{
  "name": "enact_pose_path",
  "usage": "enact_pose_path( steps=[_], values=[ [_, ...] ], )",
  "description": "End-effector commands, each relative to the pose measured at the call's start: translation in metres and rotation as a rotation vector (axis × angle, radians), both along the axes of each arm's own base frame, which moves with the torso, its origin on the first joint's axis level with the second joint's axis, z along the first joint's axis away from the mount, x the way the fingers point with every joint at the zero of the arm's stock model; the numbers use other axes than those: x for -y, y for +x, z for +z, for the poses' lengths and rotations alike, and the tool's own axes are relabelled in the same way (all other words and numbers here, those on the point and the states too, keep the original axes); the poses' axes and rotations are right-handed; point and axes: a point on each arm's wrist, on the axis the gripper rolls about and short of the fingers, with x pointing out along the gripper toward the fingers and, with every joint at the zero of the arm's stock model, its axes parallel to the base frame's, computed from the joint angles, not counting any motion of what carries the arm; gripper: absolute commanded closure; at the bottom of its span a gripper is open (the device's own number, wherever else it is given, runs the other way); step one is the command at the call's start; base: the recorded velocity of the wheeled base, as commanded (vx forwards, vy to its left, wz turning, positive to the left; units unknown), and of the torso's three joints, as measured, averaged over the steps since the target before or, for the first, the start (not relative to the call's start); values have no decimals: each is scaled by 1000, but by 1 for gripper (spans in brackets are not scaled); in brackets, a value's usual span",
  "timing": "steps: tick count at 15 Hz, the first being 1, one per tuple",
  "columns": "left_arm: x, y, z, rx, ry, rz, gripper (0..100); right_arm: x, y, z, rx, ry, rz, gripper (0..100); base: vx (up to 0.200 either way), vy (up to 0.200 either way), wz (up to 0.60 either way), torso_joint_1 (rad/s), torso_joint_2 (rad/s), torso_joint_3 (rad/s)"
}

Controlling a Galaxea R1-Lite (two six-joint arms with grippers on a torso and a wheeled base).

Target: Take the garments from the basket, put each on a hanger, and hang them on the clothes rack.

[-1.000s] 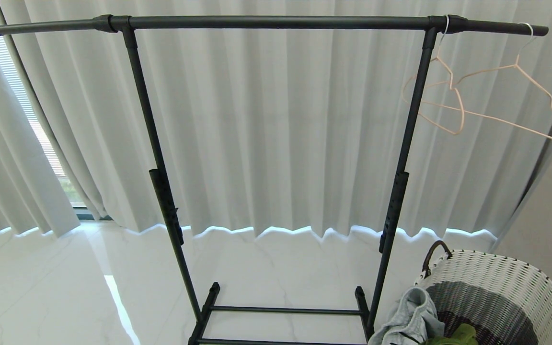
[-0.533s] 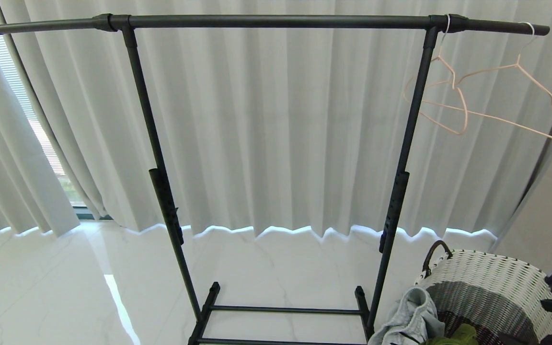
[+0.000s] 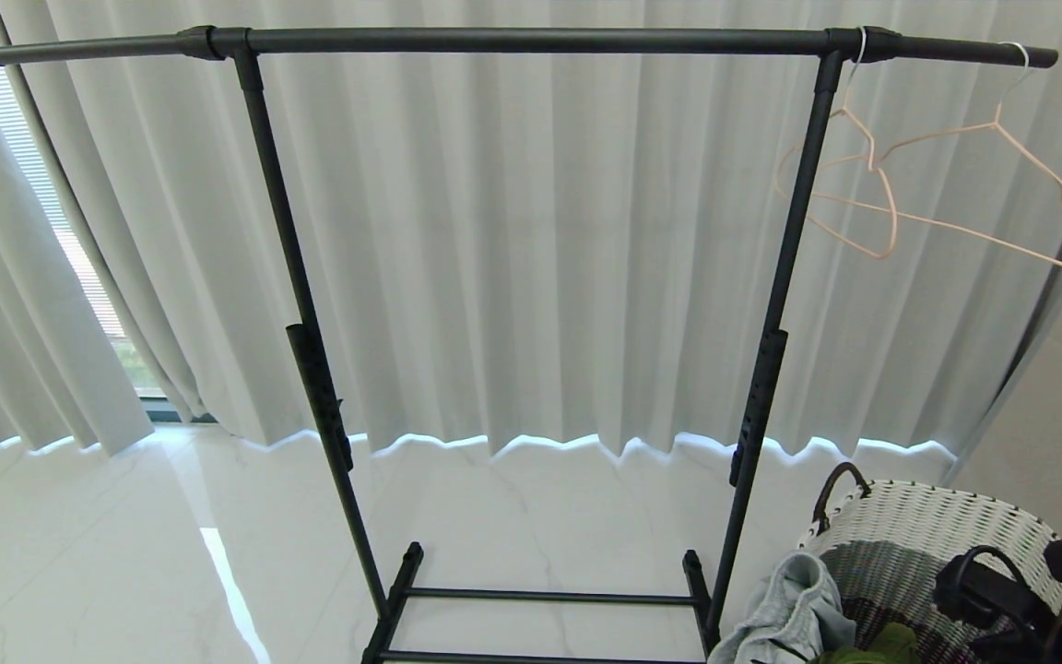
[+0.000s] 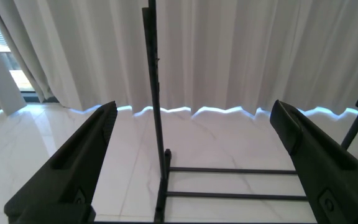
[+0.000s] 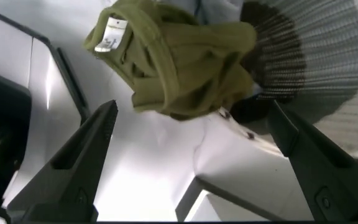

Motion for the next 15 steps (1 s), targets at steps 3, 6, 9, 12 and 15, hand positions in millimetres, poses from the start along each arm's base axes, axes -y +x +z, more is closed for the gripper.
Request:
enact_pose_path(
  steps=[3, 6, 9, 12, 15],
  values=[
    [0, 0, 0, -1, 0, 1, 0, -2, 37, -26, -60, -2, 6, 0, 0, 0, 0, 0, 0, 0],
    [0, 0, 0, -1, 0, -1, 0, -1, 45, -36, -38, -46, -18, 0, 0, 0, 0, 0, 0, 0],
    [0, 0, 0, -1, 0, -1, 0, -1, 47, -38, -16, -65, -28, 0, 0, 0, 0, 0, 0, 0],
    [0, 0, 0, -1, 0, -1, 0, -2, 46, -37, -14, -66, -24, 0, 0, 0, 0, 0, 0, 0],
    [0, 0, 0, -1, 0, -1, 0, -4, 43, -36, -17, -72, -15, 100, 0, 0, 0, 0, 0, 0]
  ],
)
